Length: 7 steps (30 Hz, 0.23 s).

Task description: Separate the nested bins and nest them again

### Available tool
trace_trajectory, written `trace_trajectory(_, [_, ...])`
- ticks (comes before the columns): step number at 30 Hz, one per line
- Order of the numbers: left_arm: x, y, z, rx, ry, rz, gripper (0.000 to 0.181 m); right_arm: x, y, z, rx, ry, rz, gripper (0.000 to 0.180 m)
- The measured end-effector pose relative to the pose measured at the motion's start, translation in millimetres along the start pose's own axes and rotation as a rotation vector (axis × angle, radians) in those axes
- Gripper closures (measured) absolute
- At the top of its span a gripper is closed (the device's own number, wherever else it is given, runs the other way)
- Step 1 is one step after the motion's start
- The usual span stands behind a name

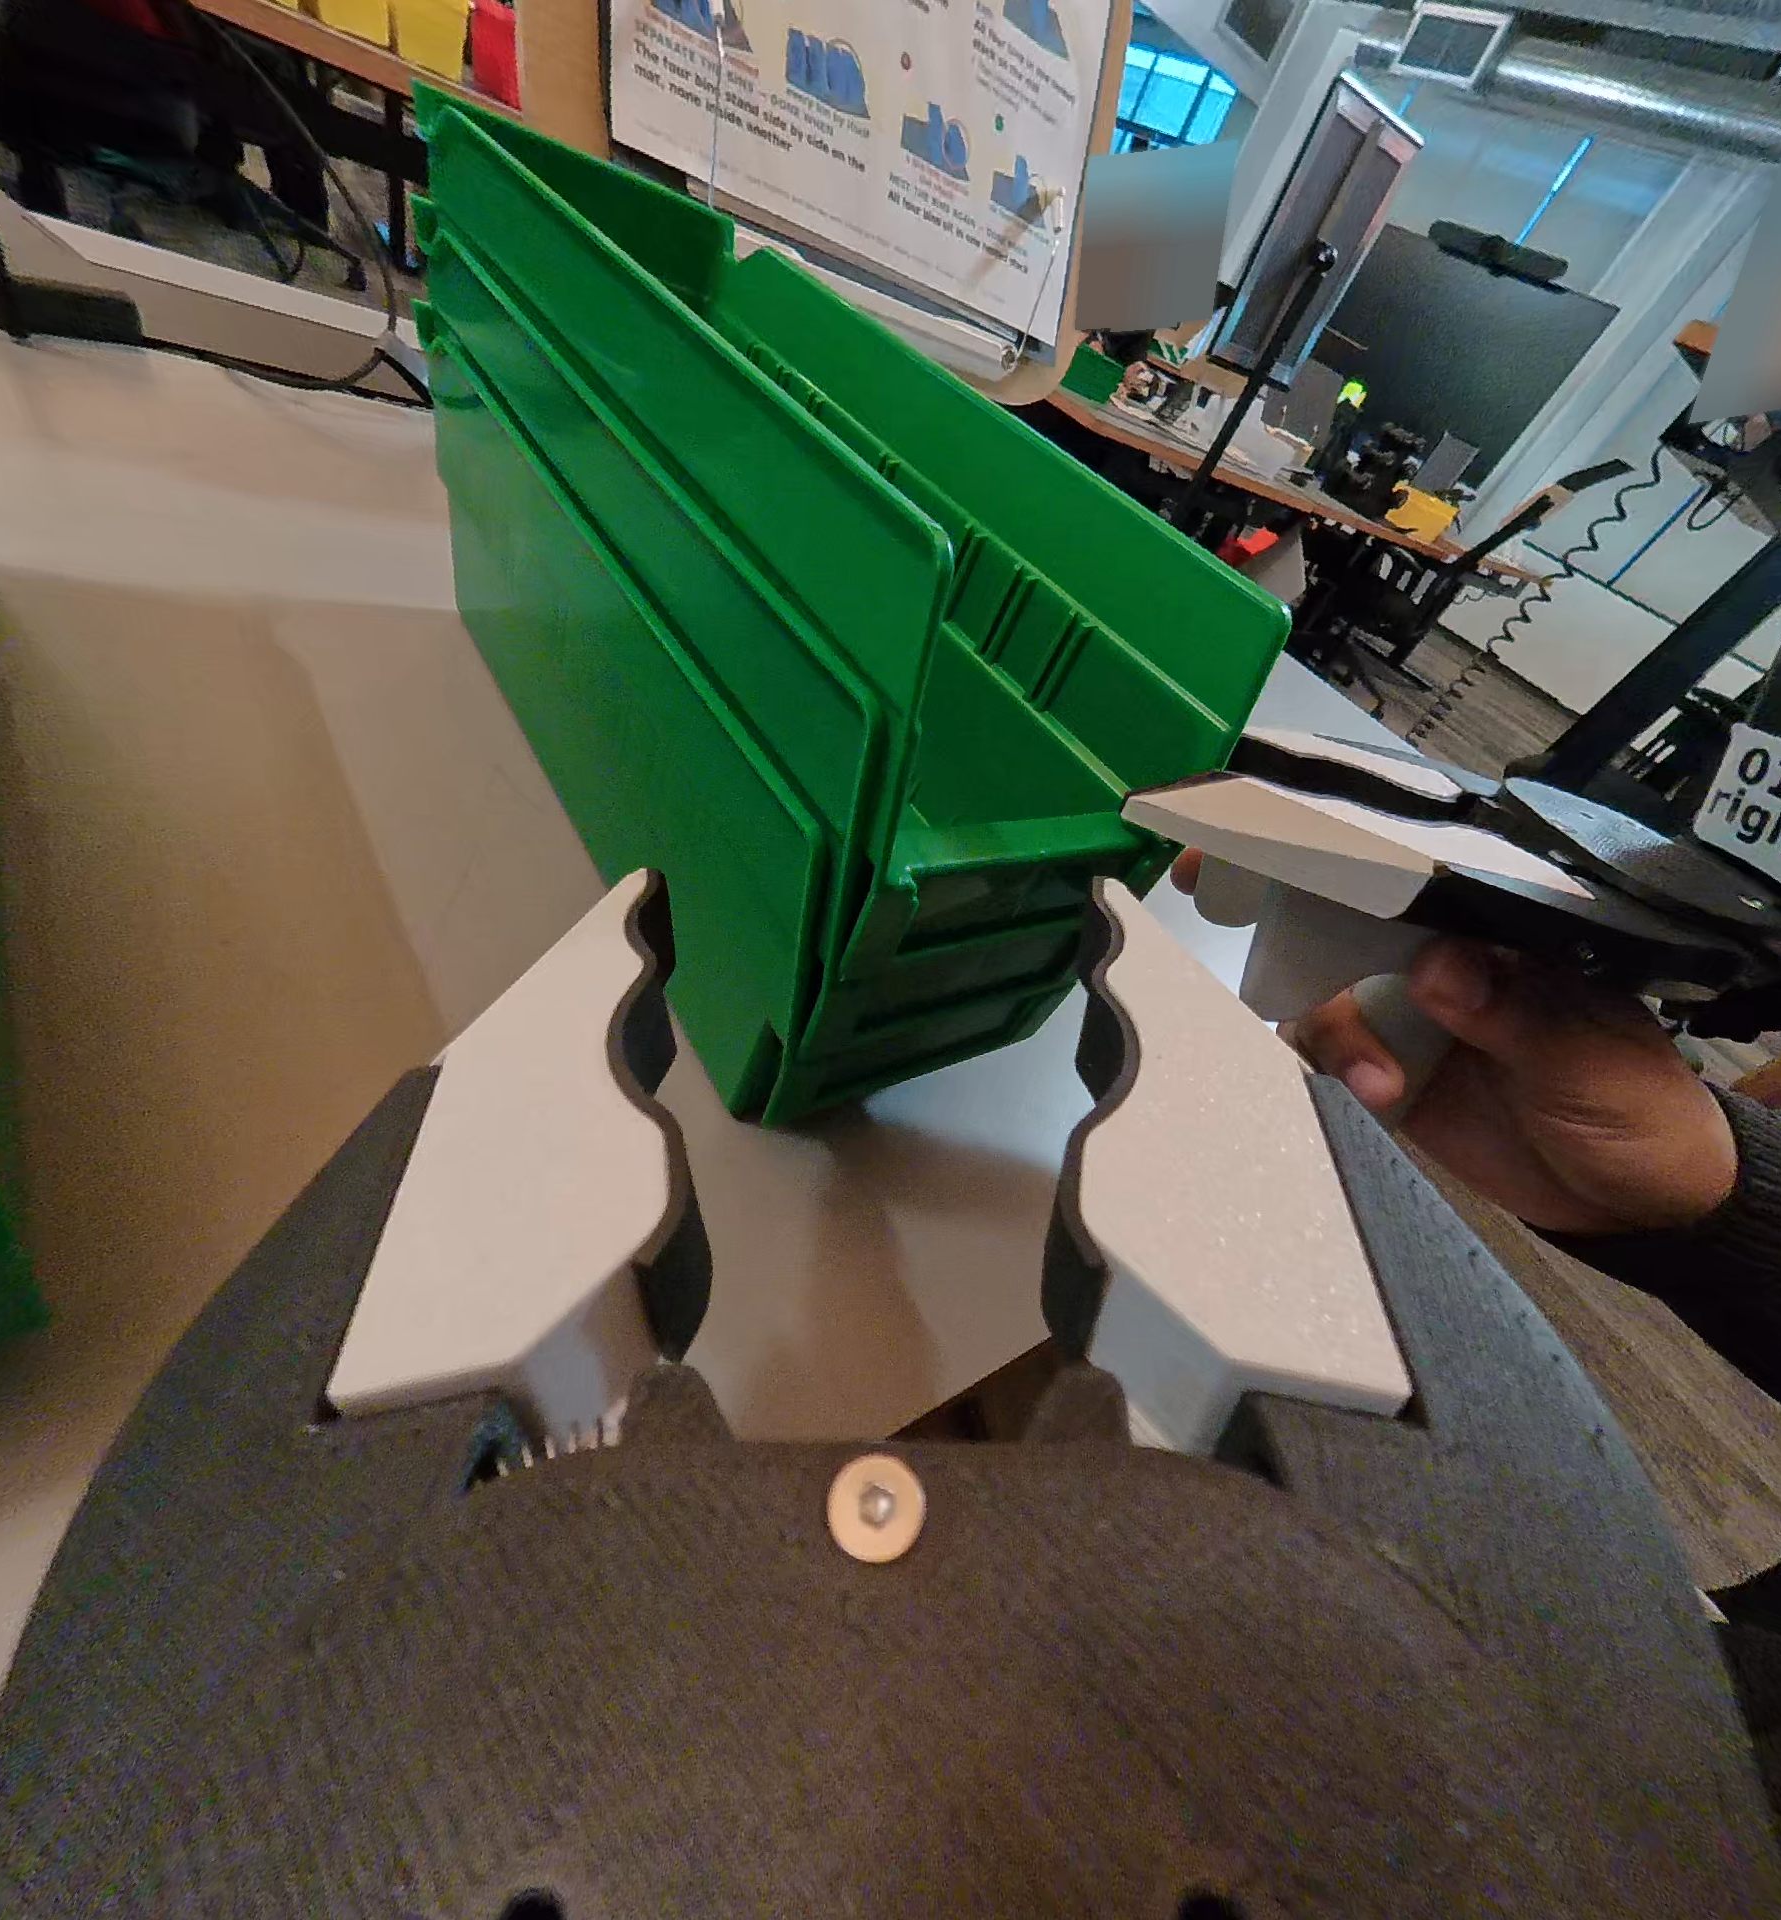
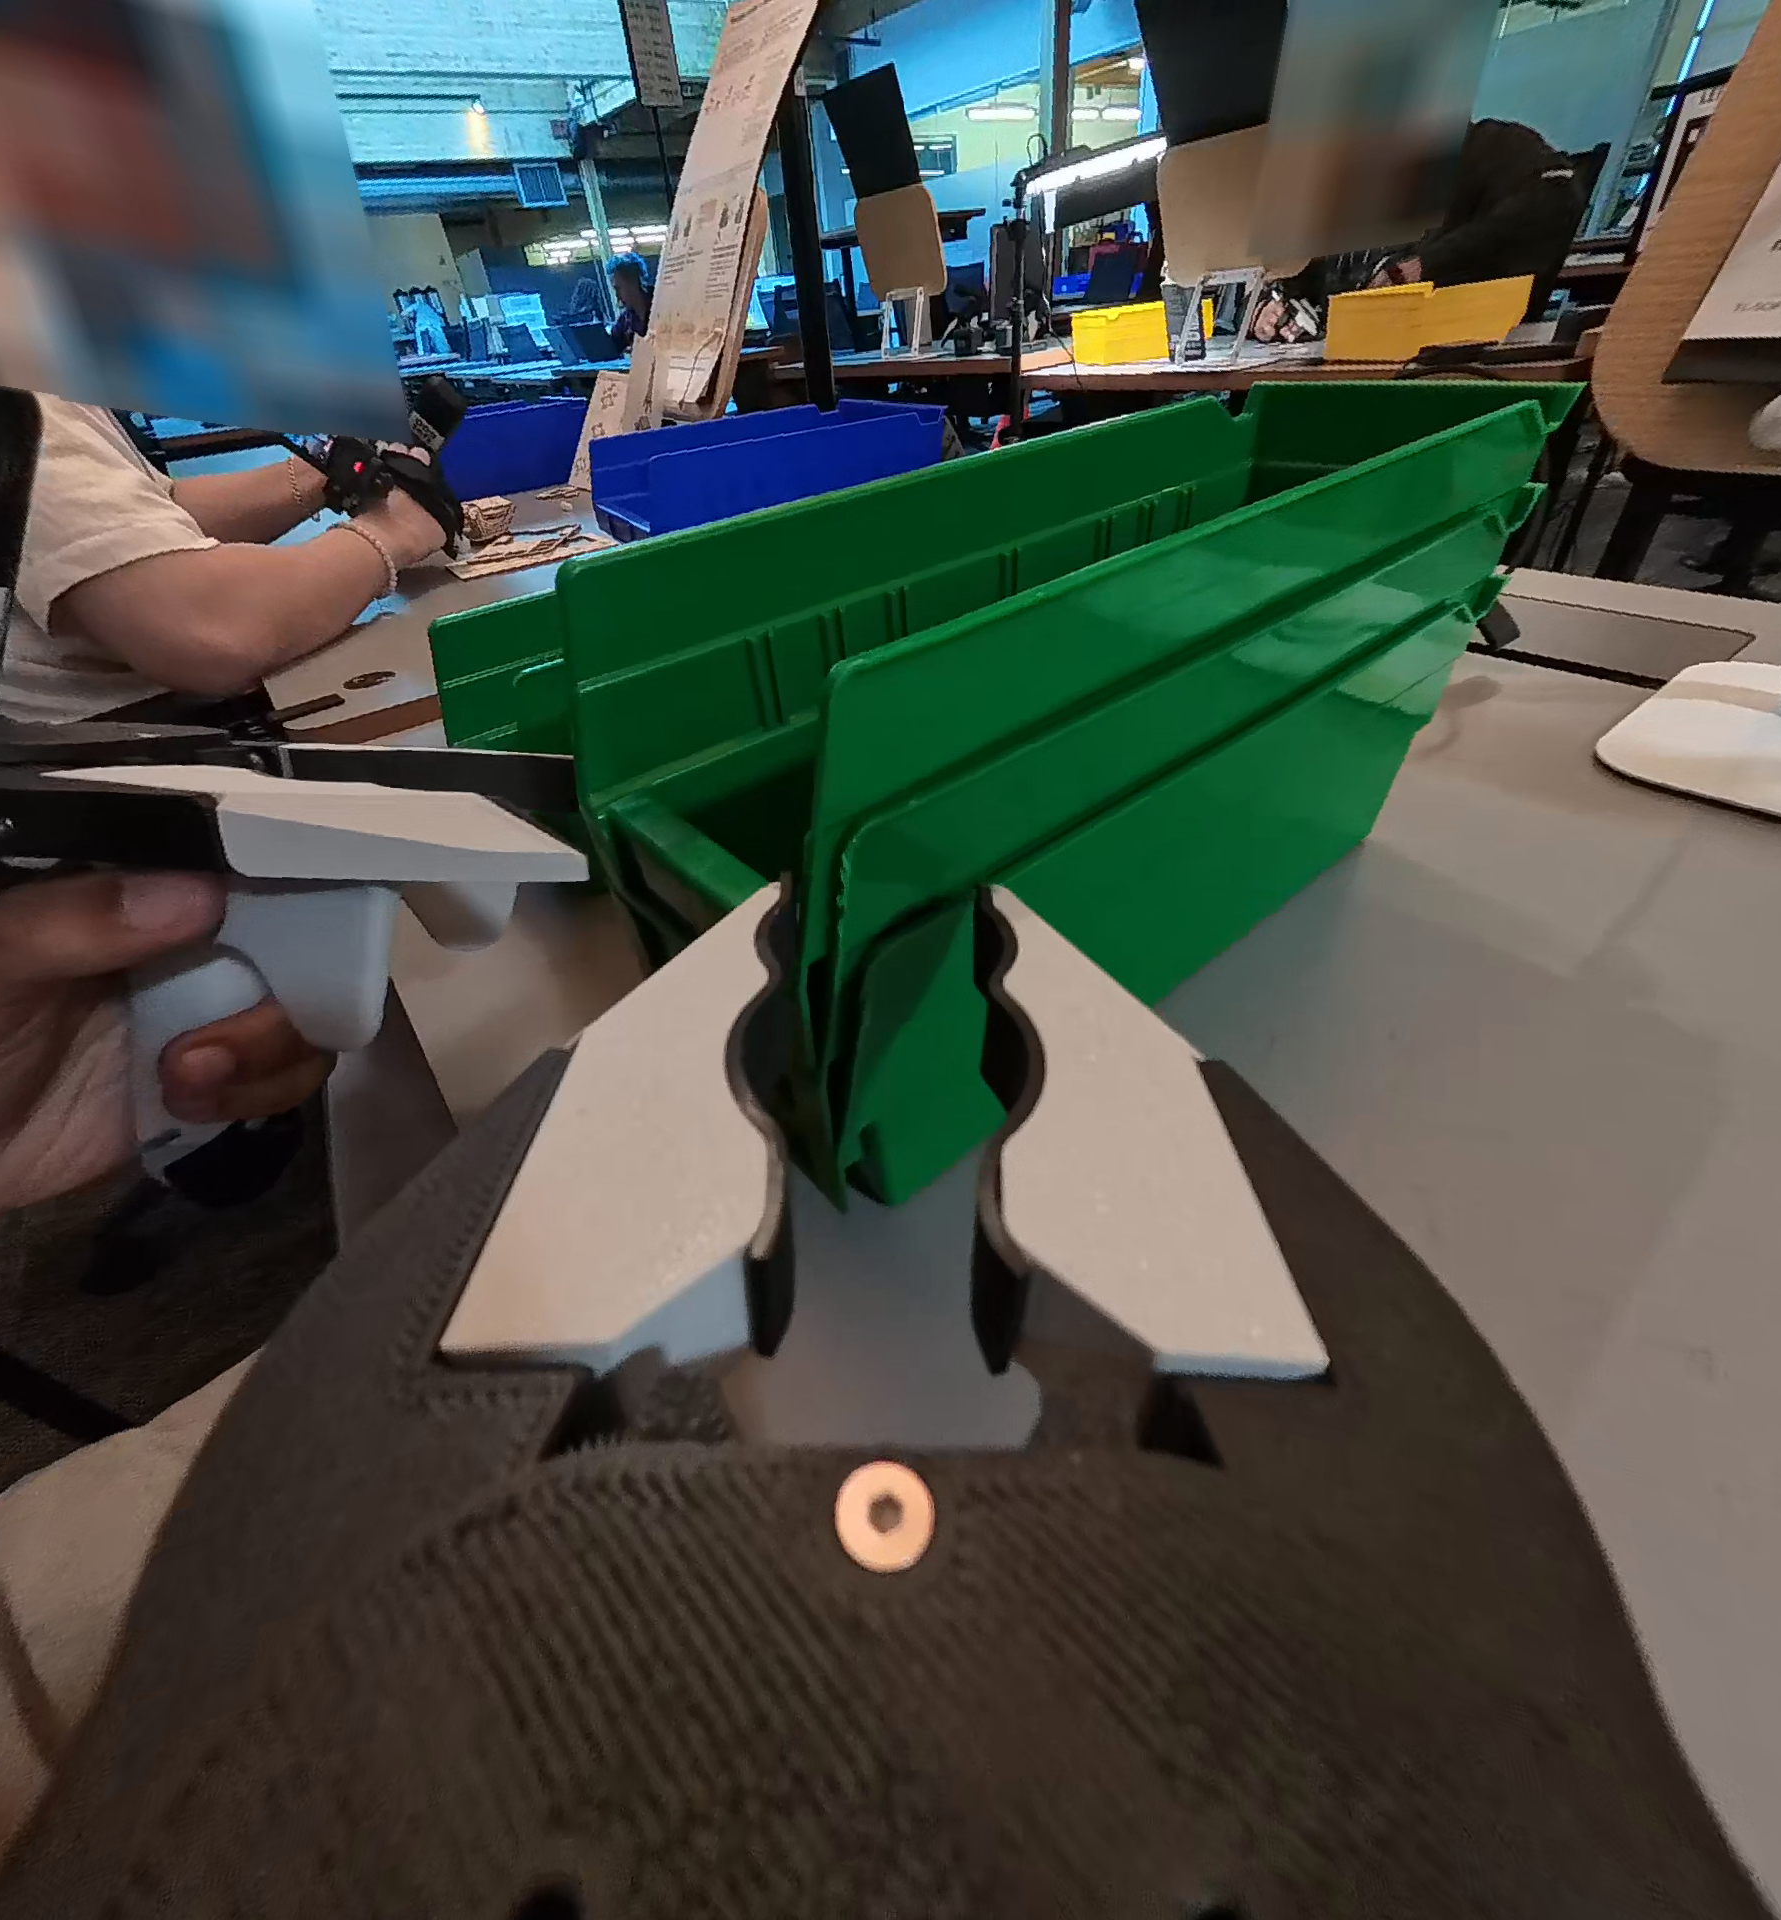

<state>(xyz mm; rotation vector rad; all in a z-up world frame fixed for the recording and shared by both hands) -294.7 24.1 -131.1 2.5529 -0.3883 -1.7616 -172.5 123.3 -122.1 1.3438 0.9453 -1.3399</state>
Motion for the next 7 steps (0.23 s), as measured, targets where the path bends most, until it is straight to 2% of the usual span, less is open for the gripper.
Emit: trace_trajectory(7, [0.3, -3.4, -0.6, 0.01, 0.001, 0.005, 0.102, 1.3, 3.2, -2.9, -0.005, -0.01, 0.005, 0.142])
Point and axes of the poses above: each gripper's, where its closed fingertips meet, y back along the fingers, x out of its underside, z = x × y across the jaws, the point moved 6 cm from there along y, back along the fingers, and after that the axes turned 3 degrees about x, right-handed, at the moved point
